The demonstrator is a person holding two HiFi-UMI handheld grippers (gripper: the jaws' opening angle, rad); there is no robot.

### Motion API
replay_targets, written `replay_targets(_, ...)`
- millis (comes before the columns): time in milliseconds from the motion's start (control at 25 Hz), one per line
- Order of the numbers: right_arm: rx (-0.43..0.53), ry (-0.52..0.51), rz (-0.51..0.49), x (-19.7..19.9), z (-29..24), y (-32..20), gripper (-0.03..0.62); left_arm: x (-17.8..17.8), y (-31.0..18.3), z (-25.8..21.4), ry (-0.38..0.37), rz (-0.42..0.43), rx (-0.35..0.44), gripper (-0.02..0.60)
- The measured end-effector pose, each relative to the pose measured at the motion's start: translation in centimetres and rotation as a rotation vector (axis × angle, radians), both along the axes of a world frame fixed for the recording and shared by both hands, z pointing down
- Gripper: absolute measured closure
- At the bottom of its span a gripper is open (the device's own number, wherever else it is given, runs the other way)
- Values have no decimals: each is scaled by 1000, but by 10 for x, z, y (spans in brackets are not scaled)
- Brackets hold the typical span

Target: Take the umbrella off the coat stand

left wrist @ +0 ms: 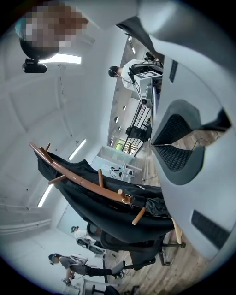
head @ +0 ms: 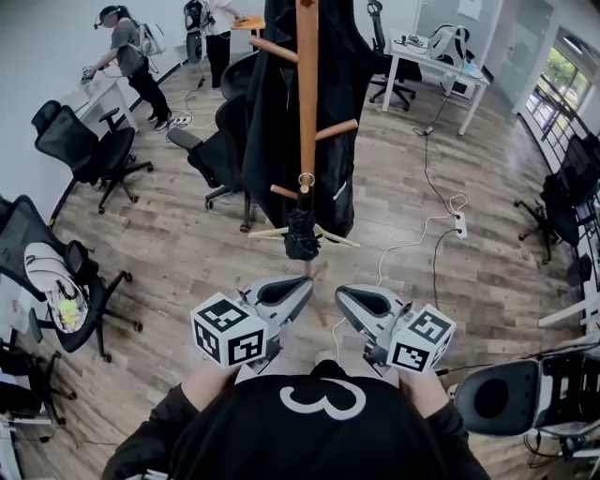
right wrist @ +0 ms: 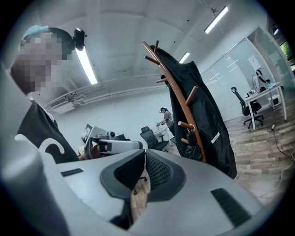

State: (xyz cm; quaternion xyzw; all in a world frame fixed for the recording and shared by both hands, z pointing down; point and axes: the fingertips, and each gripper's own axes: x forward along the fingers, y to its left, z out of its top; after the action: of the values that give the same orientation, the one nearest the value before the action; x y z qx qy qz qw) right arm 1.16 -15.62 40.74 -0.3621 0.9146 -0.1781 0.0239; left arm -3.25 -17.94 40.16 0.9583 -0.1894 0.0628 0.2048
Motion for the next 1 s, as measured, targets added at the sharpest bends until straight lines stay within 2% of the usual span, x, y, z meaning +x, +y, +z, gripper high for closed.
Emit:
replay_targets(160,4,-20,-40,15,-9,-25,566,7,-18,-5,-21,-63,27,561)
replay_targets(320,-9,-41,-84,23,-9,-49,566,8,-40,-2,-35,-129,21,561)
replay_targets(600,-2,-40,-136,36,-11,-81,566,17,-73,-3,-49,-202,46,561)
replay_targets(1000,5,-18,-195,59,-2,-109,566,22,-117,11,-153,-368,145,558)
